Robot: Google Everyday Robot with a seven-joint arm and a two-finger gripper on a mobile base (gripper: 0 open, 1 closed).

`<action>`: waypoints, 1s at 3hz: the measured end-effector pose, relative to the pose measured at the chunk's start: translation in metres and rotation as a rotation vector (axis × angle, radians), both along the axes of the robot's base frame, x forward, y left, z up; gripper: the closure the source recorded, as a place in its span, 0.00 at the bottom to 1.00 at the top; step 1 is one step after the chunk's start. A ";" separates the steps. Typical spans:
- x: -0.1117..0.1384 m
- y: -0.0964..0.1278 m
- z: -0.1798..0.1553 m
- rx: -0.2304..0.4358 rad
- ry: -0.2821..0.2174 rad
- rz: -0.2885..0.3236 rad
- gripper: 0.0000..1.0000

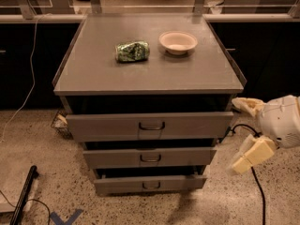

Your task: Open top drawer

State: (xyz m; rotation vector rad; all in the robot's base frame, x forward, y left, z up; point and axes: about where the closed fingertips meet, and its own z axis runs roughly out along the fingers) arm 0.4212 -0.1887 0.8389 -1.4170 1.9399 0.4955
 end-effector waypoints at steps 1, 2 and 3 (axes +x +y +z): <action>0.000 0.000 0.000 0.000 0.000 0.000 0.00; 0.009 0.013 -0.004 -0.008 -0.018 0.011 0.00; 0.028 0.025 -0.018 -0.007 -0.032 0.015 0.00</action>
Offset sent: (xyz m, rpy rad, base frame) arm 0.0094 0.0132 -0.0006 -0.0138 -0.0316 0.0042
